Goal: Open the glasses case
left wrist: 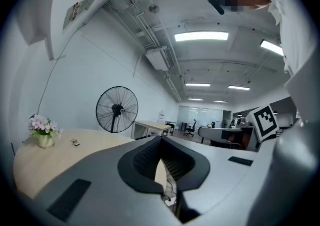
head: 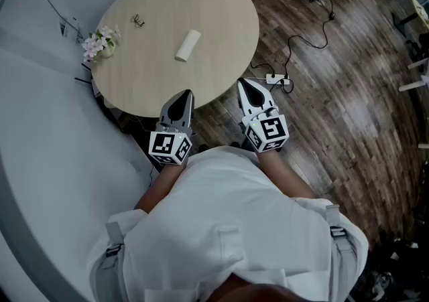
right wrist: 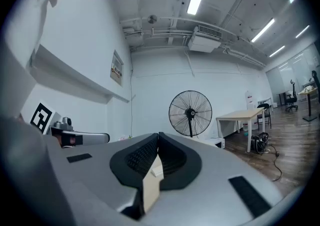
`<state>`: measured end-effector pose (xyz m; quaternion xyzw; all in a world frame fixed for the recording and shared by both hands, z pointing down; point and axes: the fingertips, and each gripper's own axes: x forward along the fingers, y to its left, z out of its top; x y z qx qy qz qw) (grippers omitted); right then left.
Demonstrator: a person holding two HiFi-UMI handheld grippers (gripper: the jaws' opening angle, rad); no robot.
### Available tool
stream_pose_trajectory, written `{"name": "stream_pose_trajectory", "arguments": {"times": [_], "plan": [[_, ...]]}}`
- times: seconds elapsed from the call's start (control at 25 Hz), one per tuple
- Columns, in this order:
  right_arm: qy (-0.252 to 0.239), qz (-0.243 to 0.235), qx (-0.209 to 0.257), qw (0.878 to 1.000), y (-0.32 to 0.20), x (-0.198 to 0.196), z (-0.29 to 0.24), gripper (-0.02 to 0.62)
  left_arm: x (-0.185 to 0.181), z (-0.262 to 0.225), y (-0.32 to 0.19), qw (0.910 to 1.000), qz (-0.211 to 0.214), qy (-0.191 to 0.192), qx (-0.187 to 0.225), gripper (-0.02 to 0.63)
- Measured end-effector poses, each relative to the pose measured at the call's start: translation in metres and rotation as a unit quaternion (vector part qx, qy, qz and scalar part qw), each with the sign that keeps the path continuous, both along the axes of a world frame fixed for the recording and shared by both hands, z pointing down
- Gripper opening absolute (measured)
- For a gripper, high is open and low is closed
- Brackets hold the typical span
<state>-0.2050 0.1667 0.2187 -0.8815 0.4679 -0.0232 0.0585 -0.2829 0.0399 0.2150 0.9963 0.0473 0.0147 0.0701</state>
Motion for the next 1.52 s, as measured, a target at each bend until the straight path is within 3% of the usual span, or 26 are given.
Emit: {"name": "stream_pose_trajectory", "arguments": {"times": [0.4,0.64,0.88,1.28,1.52], "plan": [[-0.022,-0.027,0.005,0.999,0.030,0.018,0.010,0.025,0.025,0.006,0.032,0.9998,-0.007,-0.016,-0.005,0.014],[-0.004,-0.067,0.045,0.997,0.043,0.033,-0.005,0.028,0.041,0.006,0.050,0.9998,0.006,-0.011,-0.014,0.014],[-0.010,-0.088,0.041,0.995,0.069,0.043,0.008,0.028,0.042,0.012,0.054,0.9990,-0.037,-0.018,-0.016,0.014],[-0.024,-0.028,0.059,0.998,0.096,0.101,0.027,0.028,0.055,0.025,0.030,0.9968,-0.074,-0.025,-0.019,0.014],[-0.033,-0.036,0.038,0.998,0.088,0.139,0.033,0.028,0.092,0.035,0.018,0.9955,-0.083,-0.018,-0.042,0.014]]}}
